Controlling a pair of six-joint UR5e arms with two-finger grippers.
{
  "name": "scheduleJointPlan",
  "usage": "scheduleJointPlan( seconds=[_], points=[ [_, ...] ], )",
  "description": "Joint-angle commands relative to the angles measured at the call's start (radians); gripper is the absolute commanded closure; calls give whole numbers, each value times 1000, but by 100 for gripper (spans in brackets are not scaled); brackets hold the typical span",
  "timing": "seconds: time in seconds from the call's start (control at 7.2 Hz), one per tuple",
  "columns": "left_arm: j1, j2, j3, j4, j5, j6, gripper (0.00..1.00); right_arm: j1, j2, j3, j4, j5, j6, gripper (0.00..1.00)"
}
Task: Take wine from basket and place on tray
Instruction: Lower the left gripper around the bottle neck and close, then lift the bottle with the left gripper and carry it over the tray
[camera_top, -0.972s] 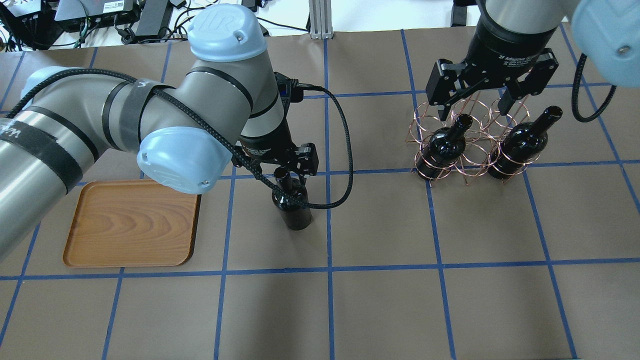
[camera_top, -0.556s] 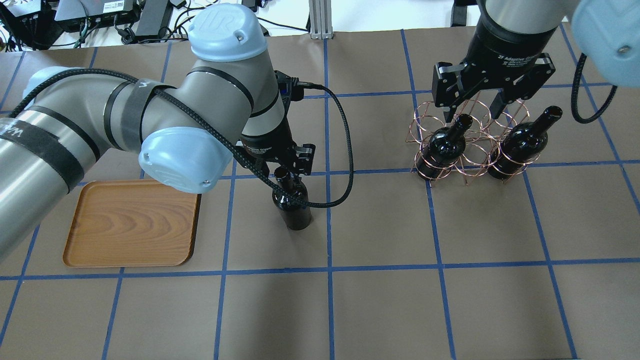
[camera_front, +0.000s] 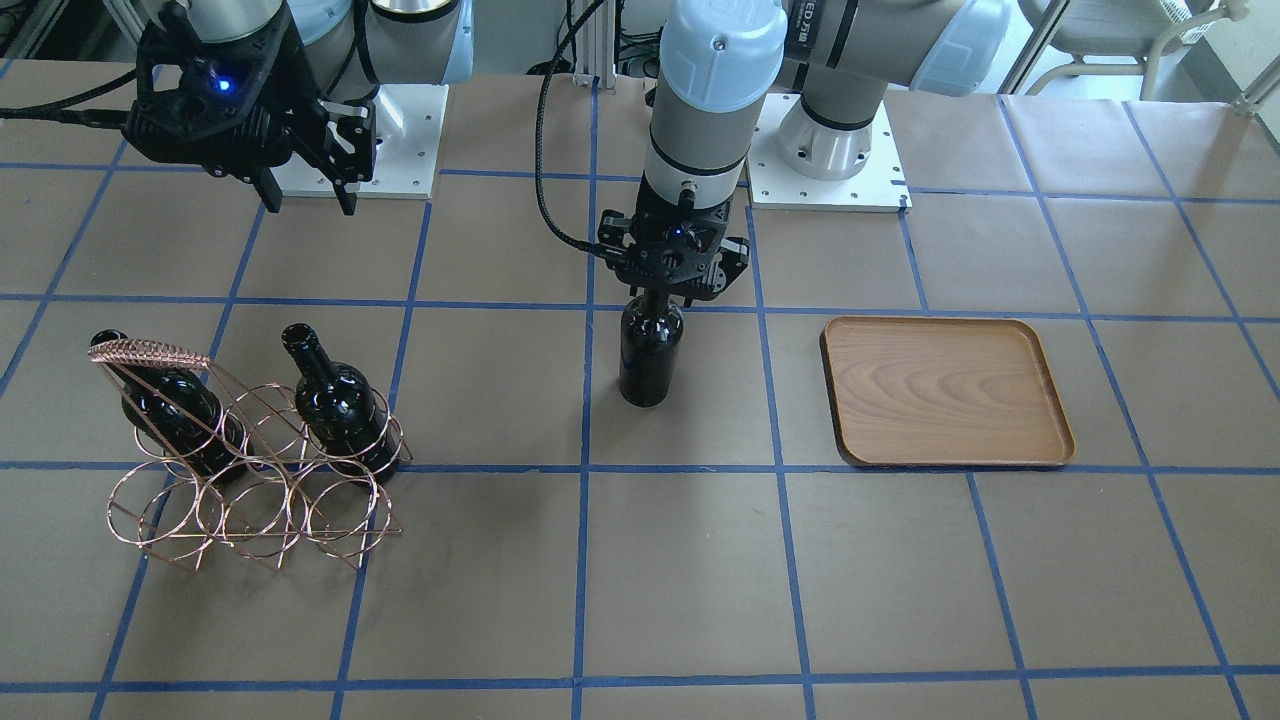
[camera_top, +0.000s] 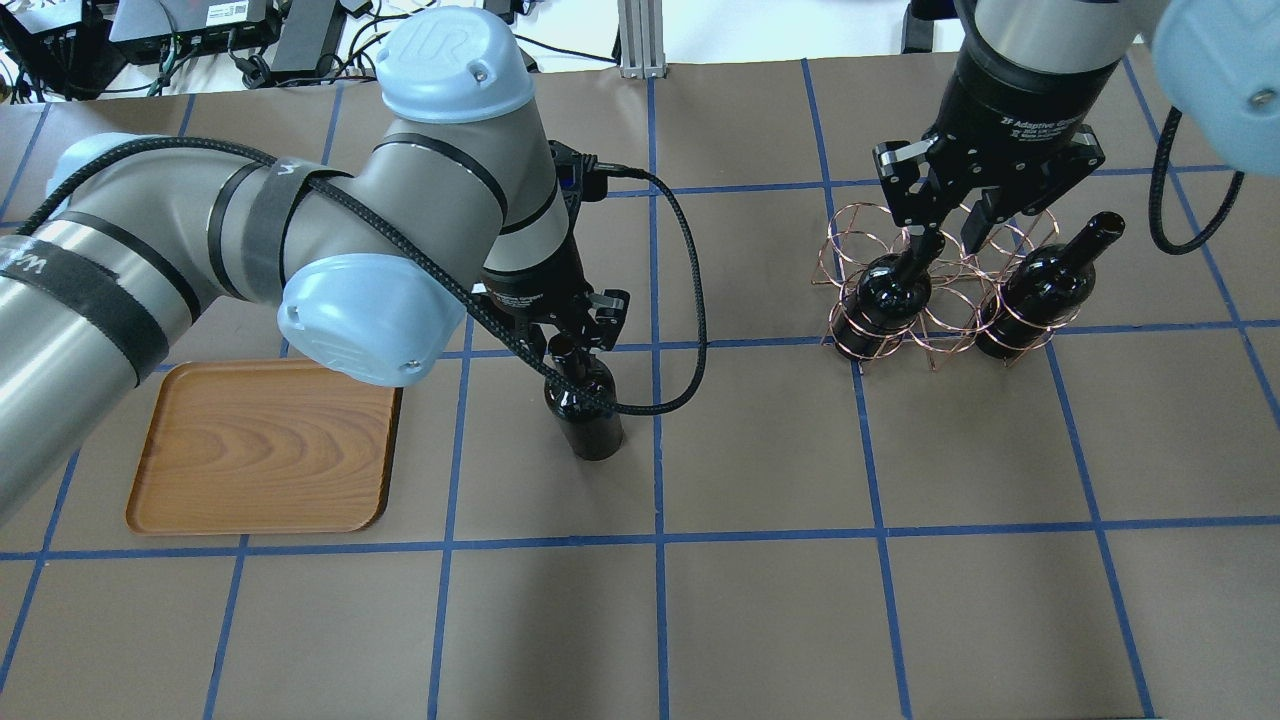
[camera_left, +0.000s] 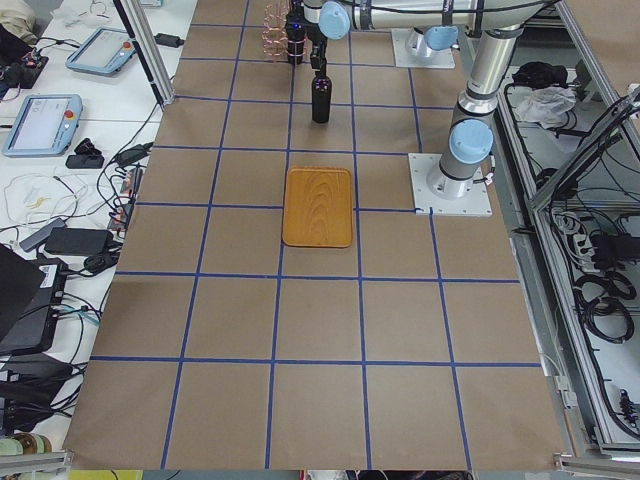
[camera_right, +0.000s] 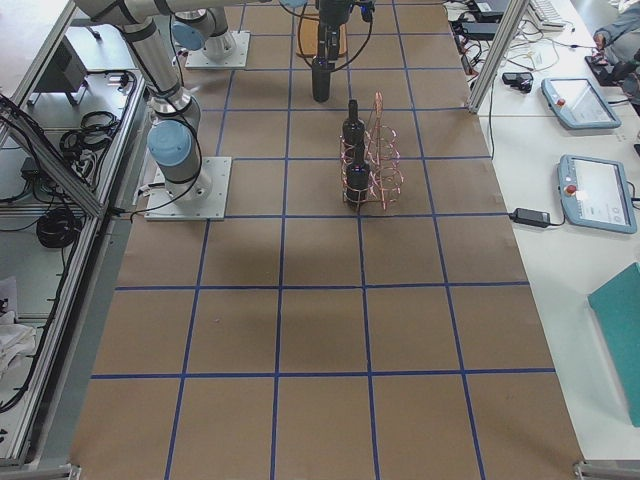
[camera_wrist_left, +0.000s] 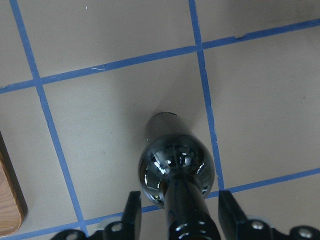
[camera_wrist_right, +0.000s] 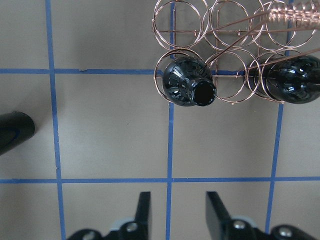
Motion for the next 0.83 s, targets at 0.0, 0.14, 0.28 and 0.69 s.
scheduleJointPlan(
  seconds=[0.0, 0.14, 0.28, 0.69],
  points=[
    [0, -1, 0, 0, -1, 0, 84, 0, 0, 0, 3, 0, -2, 71],
    [0, -3, -2, 0, -1, 2, 100, 0, 1, 0, 0, 1, -5, 72],
    [0, 0, 2, 0, 0, 8, 100, 0, 0, 0, 3, 3, -2, 72],
    [35, 8, 89, -74, 26, 28, 100, 0, 0, 0, -6, 1, -9, 74]
  ],
)
